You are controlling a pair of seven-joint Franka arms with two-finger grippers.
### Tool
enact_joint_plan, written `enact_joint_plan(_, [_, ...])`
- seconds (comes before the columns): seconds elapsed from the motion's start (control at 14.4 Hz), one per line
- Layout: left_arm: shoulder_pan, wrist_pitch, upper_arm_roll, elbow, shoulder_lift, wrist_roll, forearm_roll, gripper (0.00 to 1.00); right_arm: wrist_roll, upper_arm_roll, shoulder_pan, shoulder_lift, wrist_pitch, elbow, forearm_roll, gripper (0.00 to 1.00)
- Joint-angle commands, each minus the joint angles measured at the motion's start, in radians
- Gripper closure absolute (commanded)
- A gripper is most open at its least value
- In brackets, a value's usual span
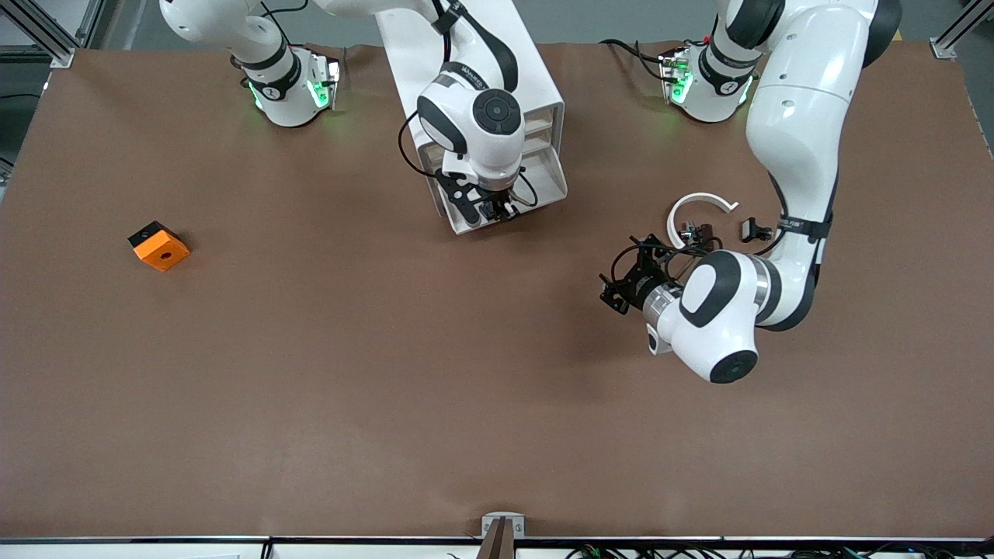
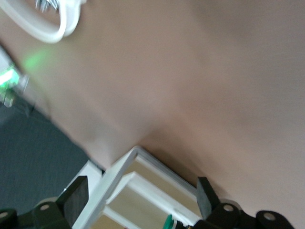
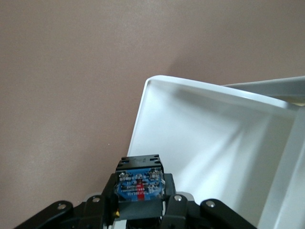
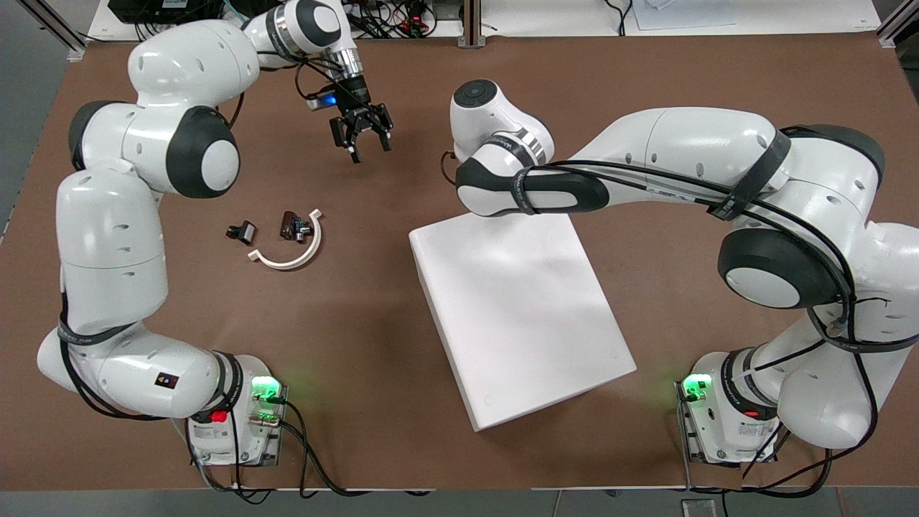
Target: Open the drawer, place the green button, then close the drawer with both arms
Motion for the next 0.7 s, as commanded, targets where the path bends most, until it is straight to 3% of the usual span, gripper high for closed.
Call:
enact_joint_plan(0.0, [-0.038, 0.066, 0.011, -0.011, -0.034, 0.116, 0.077, 0.0, 0.025, -0.01, 0.019, 0.009, -0.006, 0.03, -0.009, 1.0])
enact_joint_plan(0.42, [-0.112, 0.275, 0.014, -0.022, -0.065, 0.159, 0.252, 0.0, 0.036, -0.01, 0.051, 0.011, -0.006, 0.036, -0.003, 1.0])
enact_joint_plan(0.63, [-0.166, 0.295, 0.018, -0.02, -0.066, 0.131, 0.372, 0.0, 0.088, -0.01, 0.052, 0.011, -0.006, 0.036, -0.003, 1.0])
